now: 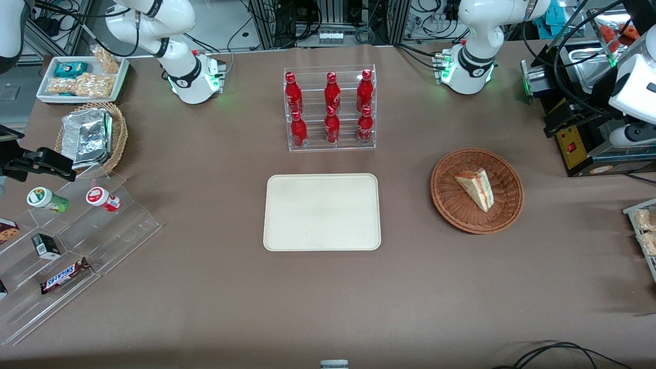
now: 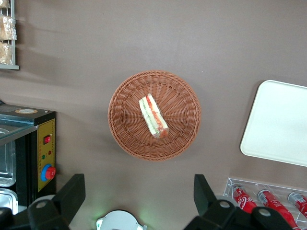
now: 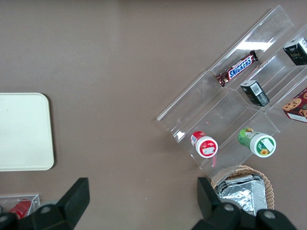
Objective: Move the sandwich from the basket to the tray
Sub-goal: 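Move the left gripper over the sandwich in the wicker basket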
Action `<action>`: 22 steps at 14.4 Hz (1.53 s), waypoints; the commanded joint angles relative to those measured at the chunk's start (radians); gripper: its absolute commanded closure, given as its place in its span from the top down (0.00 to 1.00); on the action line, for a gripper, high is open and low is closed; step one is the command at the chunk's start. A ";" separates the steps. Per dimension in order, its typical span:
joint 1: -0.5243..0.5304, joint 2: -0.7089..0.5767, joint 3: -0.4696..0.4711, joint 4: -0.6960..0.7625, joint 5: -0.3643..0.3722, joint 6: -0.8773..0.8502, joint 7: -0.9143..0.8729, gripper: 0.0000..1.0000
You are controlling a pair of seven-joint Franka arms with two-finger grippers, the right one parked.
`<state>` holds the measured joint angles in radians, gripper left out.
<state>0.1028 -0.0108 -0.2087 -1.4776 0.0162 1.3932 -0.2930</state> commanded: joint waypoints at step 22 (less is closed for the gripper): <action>0.003 0.143 -0.281 -0.385 -0.051 0.391 -0.124 1.00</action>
<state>0.0860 0.1799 -0.4929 -1.8093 -0.0397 1.7796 -0.3945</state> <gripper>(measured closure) 0.000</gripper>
